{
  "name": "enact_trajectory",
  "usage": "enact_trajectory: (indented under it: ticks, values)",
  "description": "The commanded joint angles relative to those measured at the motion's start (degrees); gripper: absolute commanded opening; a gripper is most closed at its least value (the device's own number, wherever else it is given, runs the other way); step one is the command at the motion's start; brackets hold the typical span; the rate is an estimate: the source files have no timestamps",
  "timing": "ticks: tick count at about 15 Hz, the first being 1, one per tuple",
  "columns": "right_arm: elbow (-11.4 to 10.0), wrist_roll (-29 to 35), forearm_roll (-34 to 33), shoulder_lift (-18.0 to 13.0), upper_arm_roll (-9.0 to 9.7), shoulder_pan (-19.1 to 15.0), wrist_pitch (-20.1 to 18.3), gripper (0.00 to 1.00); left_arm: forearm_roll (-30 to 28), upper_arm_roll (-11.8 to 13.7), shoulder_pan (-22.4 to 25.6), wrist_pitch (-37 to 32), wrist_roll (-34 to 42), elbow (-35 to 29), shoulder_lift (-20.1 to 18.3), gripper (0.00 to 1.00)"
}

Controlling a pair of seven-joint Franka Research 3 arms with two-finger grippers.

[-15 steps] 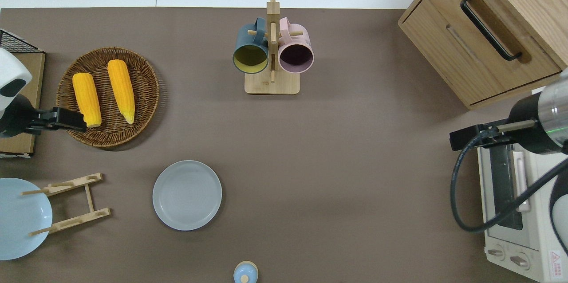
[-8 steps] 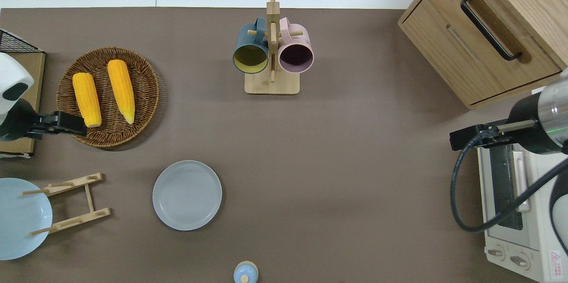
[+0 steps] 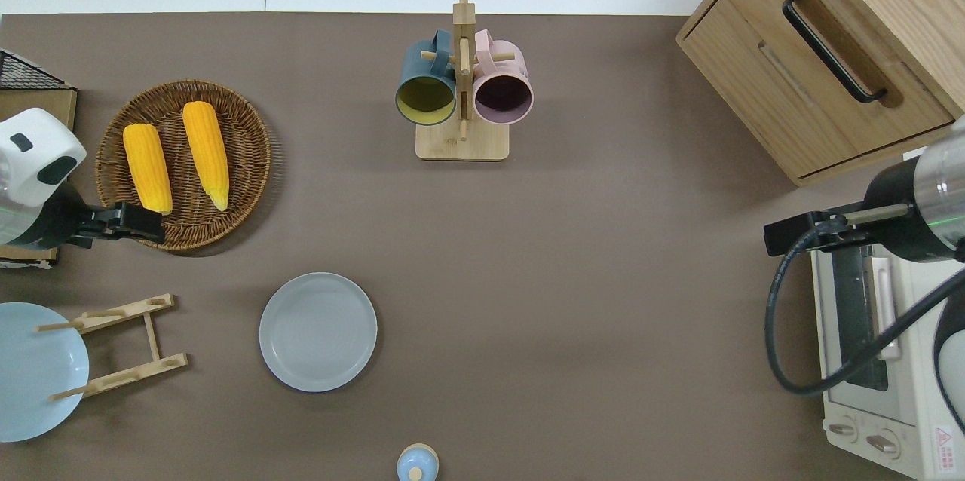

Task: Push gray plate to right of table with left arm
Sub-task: 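Move the left gripper down toward the gray plate's edge nearest it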

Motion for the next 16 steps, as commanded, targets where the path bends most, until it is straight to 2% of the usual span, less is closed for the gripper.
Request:
enact_trajectory:
  ticks: [1, 6, 8, 11, 16]
  values:
    - [0.1, -0.1, 0.5, -0.4, 0.3, -0.7, -0.6, 0.983, -0.7, 1.0, -2.0, 5.4, 0.1, -8.3, -4.3, 1.0]
    - [0.1, -0.1, 0.5, -0.4, 0.3, -0.7, -0.6, 0.983, -0.9, 1.1, -3.4, 11.8, -0.5, -16.7, -7.4, 1.0]
    - [0.1, -0.1, 0.6, -0.4, 0.3, -0.7, -0.6, 0.983, -0.9, 1.4, -4.5, 15.5, -3.4, -21.1, -8.7, 1.0]
    - [0.1, -0.1, 0.6, -0.4, 0.3, -0.7, -0.7, 0.983, -0.9, 1.4, -5.3, 18.4, -4.6, -24.8, -9.4, 0.99]
    - [0.1, -0.1, 0.6, -0.4, 0.3, -0.7, -0.7, 0.983, -0.9, 1.4, -6.5, 27.5, -6.6, -33.4, -10.9, 0.99]
